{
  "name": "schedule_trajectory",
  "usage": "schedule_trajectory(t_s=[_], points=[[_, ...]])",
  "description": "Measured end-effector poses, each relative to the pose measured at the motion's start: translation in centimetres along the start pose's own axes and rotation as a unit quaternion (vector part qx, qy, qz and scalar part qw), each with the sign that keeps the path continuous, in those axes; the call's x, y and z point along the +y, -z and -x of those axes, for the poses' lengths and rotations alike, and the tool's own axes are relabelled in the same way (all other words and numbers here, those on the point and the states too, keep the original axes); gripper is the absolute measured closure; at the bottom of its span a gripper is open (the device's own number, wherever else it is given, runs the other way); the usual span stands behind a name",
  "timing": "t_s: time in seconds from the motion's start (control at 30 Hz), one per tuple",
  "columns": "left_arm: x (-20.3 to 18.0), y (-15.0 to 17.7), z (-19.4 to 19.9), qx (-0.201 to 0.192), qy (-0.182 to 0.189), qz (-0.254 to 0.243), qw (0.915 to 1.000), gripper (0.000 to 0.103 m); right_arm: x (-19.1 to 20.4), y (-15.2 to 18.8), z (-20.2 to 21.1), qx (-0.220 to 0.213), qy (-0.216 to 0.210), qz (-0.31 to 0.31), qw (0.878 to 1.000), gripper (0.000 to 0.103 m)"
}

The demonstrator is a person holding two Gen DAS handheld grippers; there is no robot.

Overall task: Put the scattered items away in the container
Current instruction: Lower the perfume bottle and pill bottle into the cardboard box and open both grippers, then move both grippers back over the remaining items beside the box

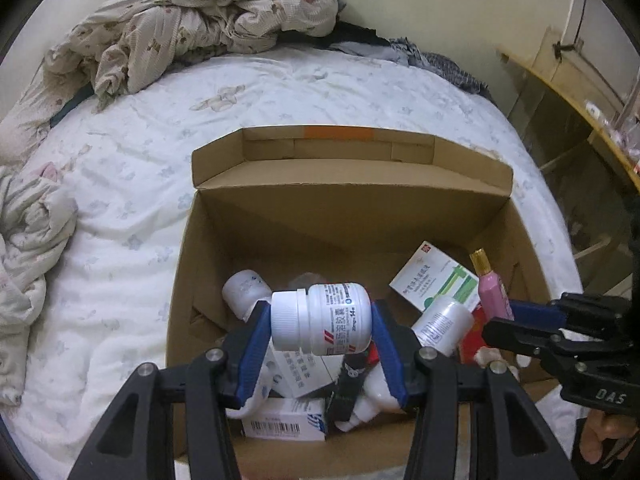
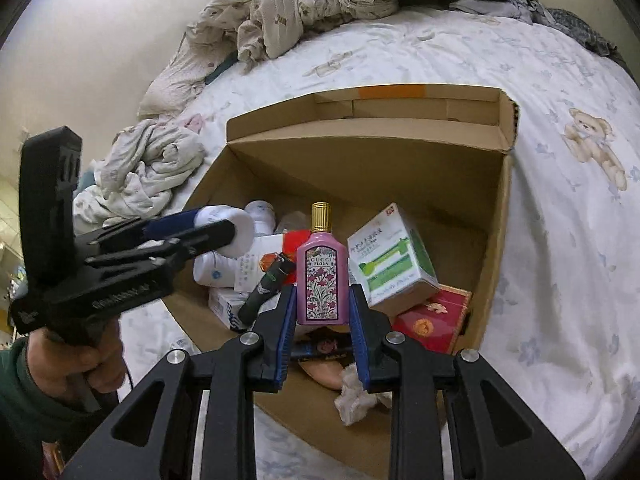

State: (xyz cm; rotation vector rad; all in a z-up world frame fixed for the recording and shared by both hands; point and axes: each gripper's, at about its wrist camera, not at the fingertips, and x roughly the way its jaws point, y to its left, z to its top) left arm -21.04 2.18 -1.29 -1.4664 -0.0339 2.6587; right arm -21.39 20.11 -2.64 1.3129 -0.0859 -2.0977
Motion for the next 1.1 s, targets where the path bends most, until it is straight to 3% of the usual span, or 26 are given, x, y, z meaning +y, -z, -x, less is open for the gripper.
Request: schedule_trajectory(t_s=[0.17,0.2,0.23,0.3,0.33,0.7,1.1], points=[[-0.2,-0.3,-0.8,0.007,-0.005,-0.002,1.0,0.051,-0.2,-0.2,0.3,-0.006,0.007,-0.005,1.0,0.074],[-0.3,-0.3,-1.0,0.012,-0.003,-0.001,0.9999,0.047,-0.2,-0.3,0.4,-0.007,0.009,-0.006,1.0,0.072],[-0.4,-0.4,-1.1,0.016,-0.002,0.0,0.9999,0.043,-0.3,-0.3,0.5,-0.009,0.01,-0.008,1.0,0.067],[-0.4,-0.4,-0.8,0.015,-0.002,0.006,0.9999,0.027,-0.3,-0.4,0.7,-0.011,0.013,-0.01,1.0,0.029],[-0.4,-0.4,-0.6,0.012,-0.003,0.008,0.9999,0.027,-0.4,-0.4,0.8,-0.013,0.015,-0.011,1.0,0.026],[0.5,1.1,3.4,0.004,0.003,0.019,0.9998,0.027,-0.3,-0.3,2.5,-0.031,0.012,-0.022,0.999,0.026],[4.7,7.7,8.8,-0.006,-0.01,0.043,0.999,0.027,1.3,2.7,6.2,-0.052,-0.001,-0.024,0.998,0.026]])
